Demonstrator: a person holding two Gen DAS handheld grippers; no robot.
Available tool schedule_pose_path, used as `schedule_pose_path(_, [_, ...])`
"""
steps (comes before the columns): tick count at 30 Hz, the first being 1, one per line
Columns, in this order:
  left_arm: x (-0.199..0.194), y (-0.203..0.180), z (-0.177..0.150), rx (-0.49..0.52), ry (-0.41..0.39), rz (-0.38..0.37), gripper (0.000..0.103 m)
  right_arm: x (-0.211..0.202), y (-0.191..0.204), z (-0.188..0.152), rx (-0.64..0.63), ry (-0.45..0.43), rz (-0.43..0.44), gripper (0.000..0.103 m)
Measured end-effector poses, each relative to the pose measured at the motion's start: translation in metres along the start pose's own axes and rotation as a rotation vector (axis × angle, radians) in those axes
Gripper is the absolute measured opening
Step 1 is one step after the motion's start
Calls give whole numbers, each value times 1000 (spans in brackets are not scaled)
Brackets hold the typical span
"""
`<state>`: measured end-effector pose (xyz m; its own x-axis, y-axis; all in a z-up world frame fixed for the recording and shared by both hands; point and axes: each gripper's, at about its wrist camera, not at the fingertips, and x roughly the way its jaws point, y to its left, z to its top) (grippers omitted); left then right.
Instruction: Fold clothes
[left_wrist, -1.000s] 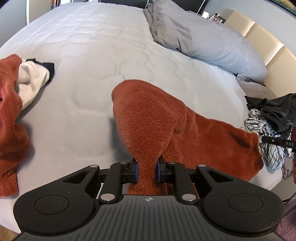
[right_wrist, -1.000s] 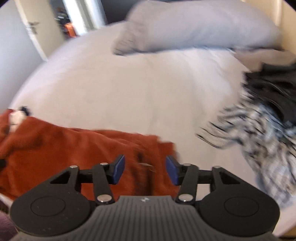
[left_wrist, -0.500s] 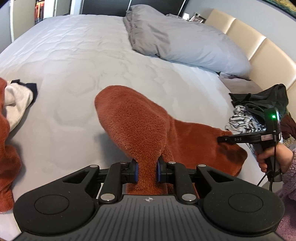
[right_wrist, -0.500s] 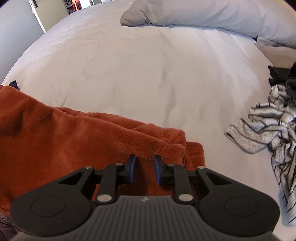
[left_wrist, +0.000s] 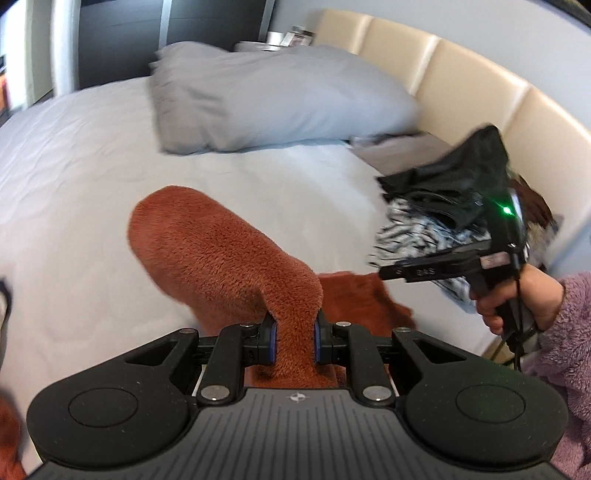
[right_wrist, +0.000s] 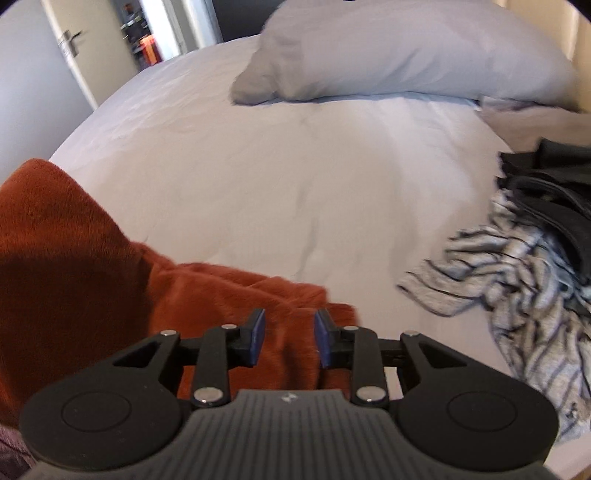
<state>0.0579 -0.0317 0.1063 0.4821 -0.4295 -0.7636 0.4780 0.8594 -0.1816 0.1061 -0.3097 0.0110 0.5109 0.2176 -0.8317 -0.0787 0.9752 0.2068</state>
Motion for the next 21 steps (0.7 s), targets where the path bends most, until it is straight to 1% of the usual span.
schedule_pose_path(2, [13, -22, 13, 47, 21, -7, 15, -7, -11, -2, 23, -5, -10, 34])
schedule_pose_path(4, [35, -43, 23, 88, 57, -10, 15, -11, -20, -5, 29, -7, -25, 35])
schedule_pose_path(7, [78, -77, 26, 148, 126, -11, 15, -15, -29, -9, 26, -3, -43, 36])
schedule_pose_path(11, [132, -107, 29, 198, 228, -21, 15, -21, -38, -14, 25, -2, -44, 37])
schedule_pose_path(13, [153, -114, 27, 204, 270, -26, 15, -24, -41, -16, 18, -9, -43, 41])
schedule_pose_path(17, [192, -128, 23, 205, 344, -42, 16, -27, -47, -18, 5, -16, -59, 41])
schedule_pose_path(20, [204, -128, 18, 162, 369, -74, 21, -25, -55, -17, 17, -16, -74, 41])
schedule_pose_path(21, [205, -126, 17, 136, 371, -93, 26, -24, -57, -16, 20, -15, -80, 41])
